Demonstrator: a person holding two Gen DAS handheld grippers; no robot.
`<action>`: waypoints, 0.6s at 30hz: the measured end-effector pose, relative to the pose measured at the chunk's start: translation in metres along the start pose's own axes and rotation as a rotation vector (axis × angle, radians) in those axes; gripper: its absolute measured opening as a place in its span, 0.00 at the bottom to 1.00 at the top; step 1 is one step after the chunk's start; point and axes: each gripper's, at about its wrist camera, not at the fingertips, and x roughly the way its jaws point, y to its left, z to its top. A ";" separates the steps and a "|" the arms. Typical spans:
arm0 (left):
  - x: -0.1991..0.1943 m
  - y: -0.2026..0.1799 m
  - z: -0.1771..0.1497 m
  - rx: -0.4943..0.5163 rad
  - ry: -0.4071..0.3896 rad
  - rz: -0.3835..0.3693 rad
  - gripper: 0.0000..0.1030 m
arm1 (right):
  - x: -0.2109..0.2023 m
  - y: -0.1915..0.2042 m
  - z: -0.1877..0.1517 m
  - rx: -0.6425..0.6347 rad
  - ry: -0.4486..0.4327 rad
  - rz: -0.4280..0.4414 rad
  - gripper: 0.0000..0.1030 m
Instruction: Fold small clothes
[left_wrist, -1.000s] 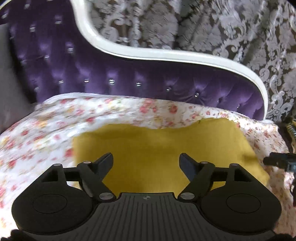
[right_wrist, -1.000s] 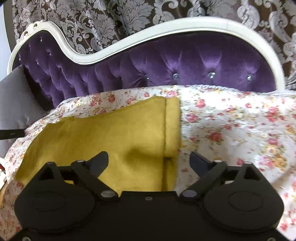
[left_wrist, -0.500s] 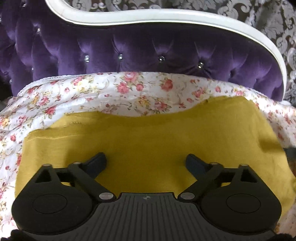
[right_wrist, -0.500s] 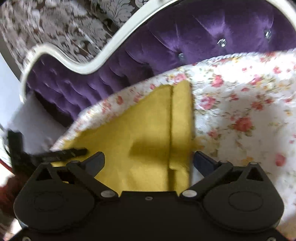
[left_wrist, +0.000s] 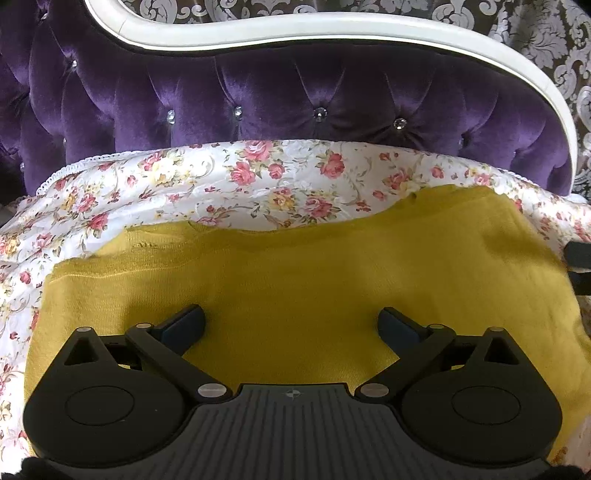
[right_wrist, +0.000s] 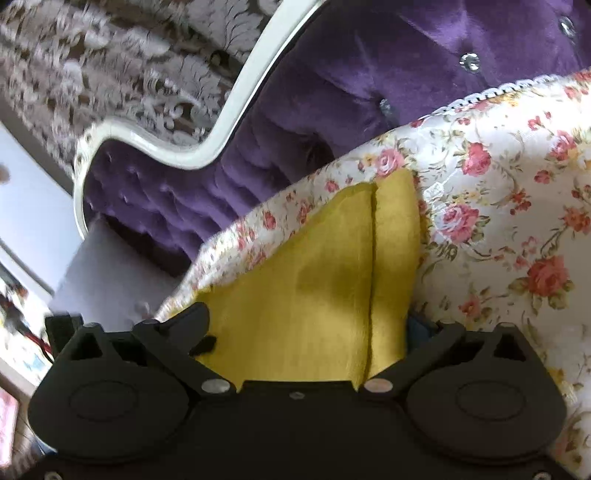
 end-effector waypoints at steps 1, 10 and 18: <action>0.001 0.000 0.000 0.002 0.001 0.003 0.99 | 0.001 0.004 -0.001 -0.026 0.007 -0.029 0.80; 0.012 -0.017 0.006 0.059 0.003 0.088 1.00 | -0.019 0.020 0.002 -0.051 0.000 -0.181 0.20; -0.017 0.039 0.009 -0.210 -0.006 -0.107 0.89 | -0.013 0.077 0.009 -0.108 0.024 -0.198 0.19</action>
